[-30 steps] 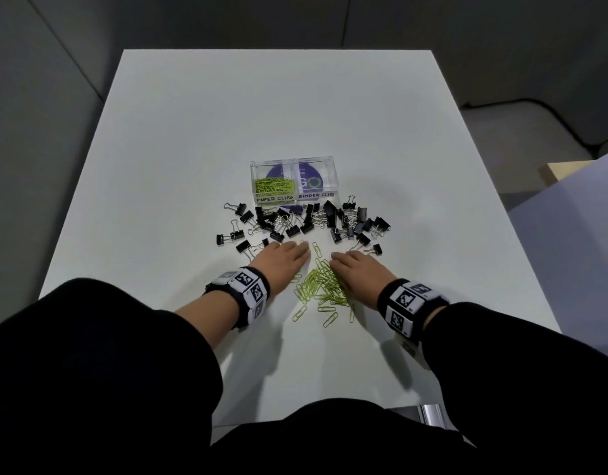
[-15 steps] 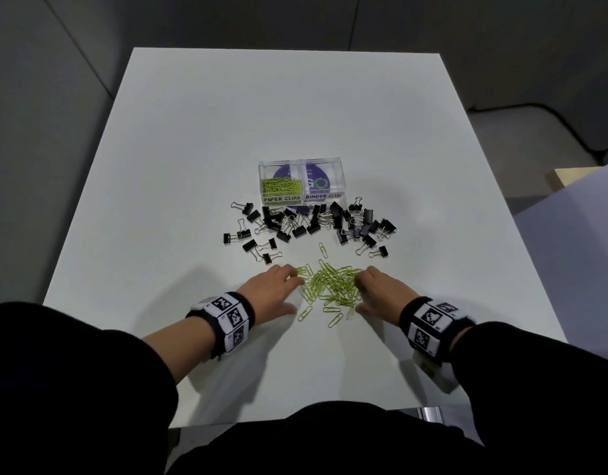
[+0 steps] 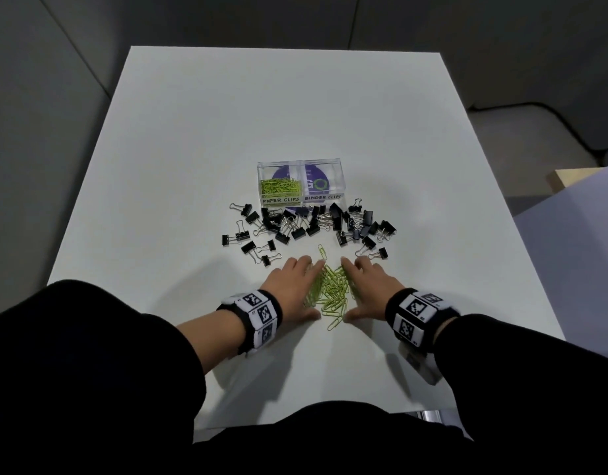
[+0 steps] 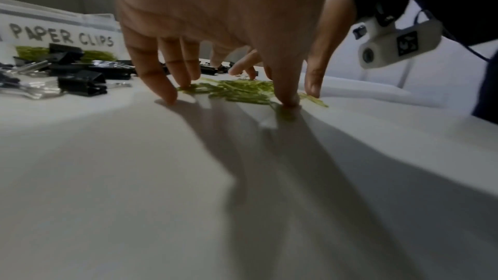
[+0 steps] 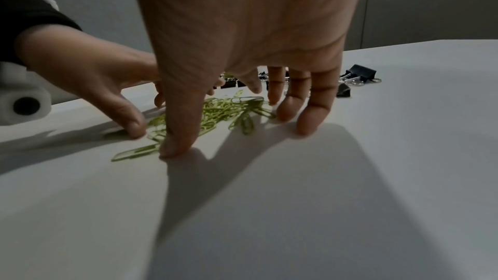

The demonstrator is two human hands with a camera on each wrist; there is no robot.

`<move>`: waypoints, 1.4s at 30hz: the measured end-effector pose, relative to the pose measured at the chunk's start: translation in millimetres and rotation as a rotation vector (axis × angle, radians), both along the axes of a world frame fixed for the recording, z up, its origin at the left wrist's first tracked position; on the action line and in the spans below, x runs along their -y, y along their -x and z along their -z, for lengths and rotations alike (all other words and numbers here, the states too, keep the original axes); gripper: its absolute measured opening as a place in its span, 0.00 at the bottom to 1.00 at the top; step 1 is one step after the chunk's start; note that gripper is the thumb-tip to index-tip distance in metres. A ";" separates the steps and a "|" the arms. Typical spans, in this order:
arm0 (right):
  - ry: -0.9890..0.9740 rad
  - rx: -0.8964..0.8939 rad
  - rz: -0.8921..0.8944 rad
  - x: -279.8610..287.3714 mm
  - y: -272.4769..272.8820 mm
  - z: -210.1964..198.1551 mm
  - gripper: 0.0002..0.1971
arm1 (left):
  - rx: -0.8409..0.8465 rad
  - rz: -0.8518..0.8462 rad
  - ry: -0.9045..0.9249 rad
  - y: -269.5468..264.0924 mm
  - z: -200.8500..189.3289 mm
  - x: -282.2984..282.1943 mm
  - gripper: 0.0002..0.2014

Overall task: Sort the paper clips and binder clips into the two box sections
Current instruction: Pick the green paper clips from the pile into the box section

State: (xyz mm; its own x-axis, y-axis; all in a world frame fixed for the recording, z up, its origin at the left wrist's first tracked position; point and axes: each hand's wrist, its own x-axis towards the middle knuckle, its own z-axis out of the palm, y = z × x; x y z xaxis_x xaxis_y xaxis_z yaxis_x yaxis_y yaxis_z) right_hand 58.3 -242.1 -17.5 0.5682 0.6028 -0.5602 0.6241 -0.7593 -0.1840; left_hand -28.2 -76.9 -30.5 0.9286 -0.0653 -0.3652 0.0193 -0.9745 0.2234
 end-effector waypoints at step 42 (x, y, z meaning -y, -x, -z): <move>-0.201 0.066 -0.053 -25.5 -20.3 6.8 0.10 | -0.023 0.024 0.102 -36.9 -4.8 -8.1 0.13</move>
